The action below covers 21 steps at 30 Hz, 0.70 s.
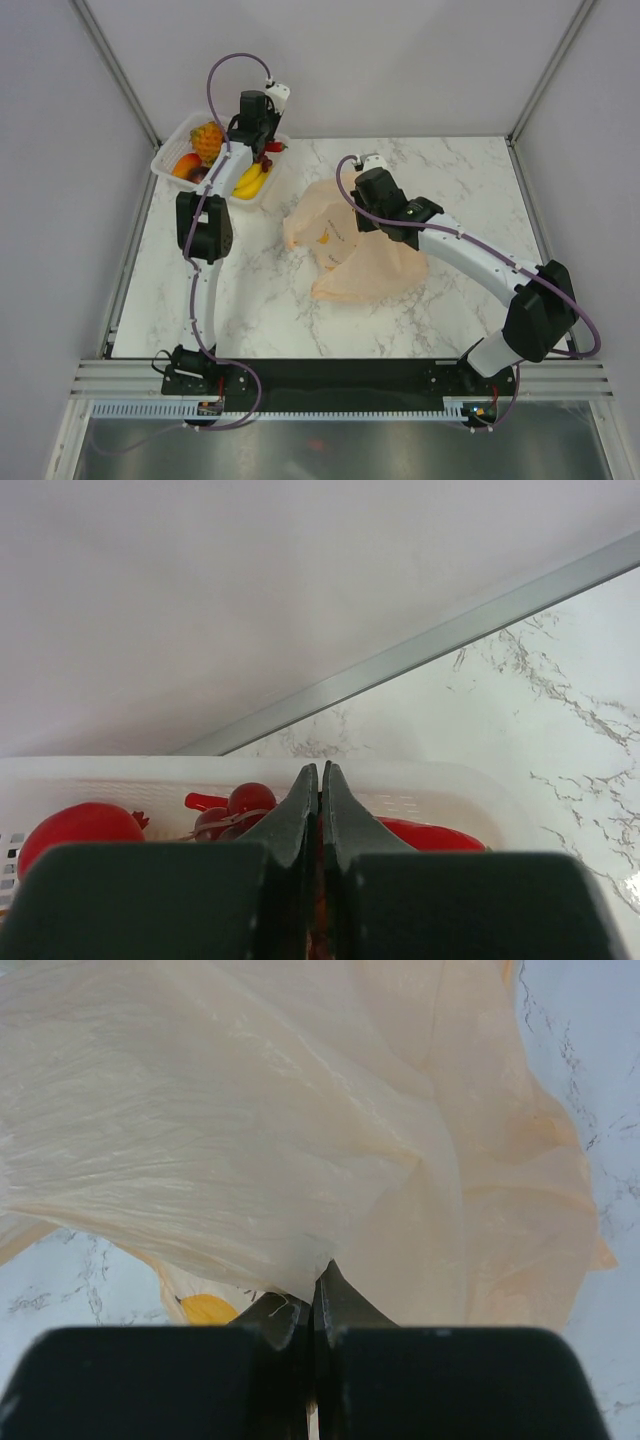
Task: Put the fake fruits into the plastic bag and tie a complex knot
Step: Pick up the fake fruit from the bin.
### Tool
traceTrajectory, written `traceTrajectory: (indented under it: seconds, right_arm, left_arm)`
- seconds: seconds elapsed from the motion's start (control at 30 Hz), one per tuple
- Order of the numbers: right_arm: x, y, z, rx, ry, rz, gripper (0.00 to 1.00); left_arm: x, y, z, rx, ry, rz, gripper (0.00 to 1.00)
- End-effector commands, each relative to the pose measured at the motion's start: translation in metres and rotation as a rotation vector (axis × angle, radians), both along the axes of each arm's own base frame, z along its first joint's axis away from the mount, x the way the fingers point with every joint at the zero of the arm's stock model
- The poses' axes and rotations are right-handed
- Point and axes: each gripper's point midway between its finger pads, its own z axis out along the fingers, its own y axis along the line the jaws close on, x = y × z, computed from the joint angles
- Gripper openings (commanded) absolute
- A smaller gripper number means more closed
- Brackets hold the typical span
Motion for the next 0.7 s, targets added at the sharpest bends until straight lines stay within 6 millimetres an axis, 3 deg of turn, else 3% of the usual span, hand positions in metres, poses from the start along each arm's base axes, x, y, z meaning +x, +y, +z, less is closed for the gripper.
traceTrajectory:
  seconds: [0.0,0.07,0.13,0.27,0.3,0.5,0.57,0.6,0.63,0.67]
  right_arm:
    - [0.002,-0.003,0.018,0.024,-0.055,-0.011,0.00]
    - [0.002,-0.003,0.019,0.025,-0.057,-0.012,0.00]
    - [0.001,-0.004,0.021,0.026,-0.061,-0.011,0.00]
    - [0.001,-0.005,0.021,0.028,-0.065,-0.018,0.00]
    - [0.001,-0.005,0.022,0.028,-0.068,-0.017,0.00]
    - [0.002,-0.006,0.025,0.039,-0.070,-0.030,0.00]
    - [0.004,-0.008,0.027,0.042,-0.080,-0.059,0.00]
    - [0.005,-0.010,0.027,0.038,-0.082,-0.072,0.00]
    - [0.007,-0.011,0.028,0.039,-0.087,-0.086,0.00]
    - [0.009,-0.012,0.030,0.034,-0.091,-0.102,0.00]
  left_arm:
    - [0.003,-0.002,0.051,0.001,-0.109,-0.040,0.02]
    - [-0.003,-0.002,0.078,-0.022,-0.155,-0.036,0.02]
    - [-0.007,-0.001,0.088,-0.034,-0.173,-0.031,0.02]
    - [-0.025,0.000,0.139,-0.104,-0.251,-0.017,0.02]
    - [-0.036,0.001,0.159,-0.129,-0.276,-0.013,0.02]
    - [-0.084,-0.013,0.232,-0.241,-0.361,-0.065,0.02]
    - [-0.099,-0.016,0.250,-0.277,-0.382,-0.072,0.02]
    - [-0.106,-0.023,0.244,-0.293,-0.365,-0.094,0.02]
    - [-0.121,-0.025,0.265,-0.330,-0.397,-0.109,0.02]
    - [-0.129,-0.032,0.273,-0.348,-0.414,-0.143,0.02]
